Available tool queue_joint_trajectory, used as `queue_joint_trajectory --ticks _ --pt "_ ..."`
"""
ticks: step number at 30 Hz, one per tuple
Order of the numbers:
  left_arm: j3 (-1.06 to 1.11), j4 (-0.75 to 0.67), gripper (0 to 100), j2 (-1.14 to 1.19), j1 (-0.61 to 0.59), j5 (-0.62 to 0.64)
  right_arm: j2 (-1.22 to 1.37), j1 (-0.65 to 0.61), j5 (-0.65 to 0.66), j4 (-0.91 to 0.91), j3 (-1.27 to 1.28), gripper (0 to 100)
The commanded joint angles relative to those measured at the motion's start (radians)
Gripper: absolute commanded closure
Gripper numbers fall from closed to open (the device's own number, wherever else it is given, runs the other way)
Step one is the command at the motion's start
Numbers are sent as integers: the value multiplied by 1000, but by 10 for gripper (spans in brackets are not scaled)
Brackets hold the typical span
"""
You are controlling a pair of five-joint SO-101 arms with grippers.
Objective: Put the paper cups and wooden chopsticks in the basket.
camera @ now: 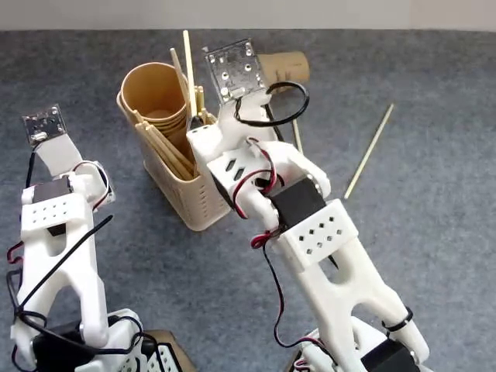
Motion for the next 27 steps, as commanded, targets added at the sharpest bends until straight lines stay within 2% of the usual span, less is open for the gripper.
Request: queue_joint_trajectory --ticks 1,7,15,21,27 --pt "-5 -11 846 -4 8 6 -15 -15 -14 2 18 810" --pt "-5 -12 846 -4 7 6 -19 -25 -15 13 -19 810" --pt "-5 -14 846 -4 8 6 -18 -153 -15 119 -56 810" --pt "-5 -14 846 -4 8 6 -8 -150 -11 119 -45 810" --pt "-5 -14 846 -4 10 6 -15 -128 -9 125 91 824"
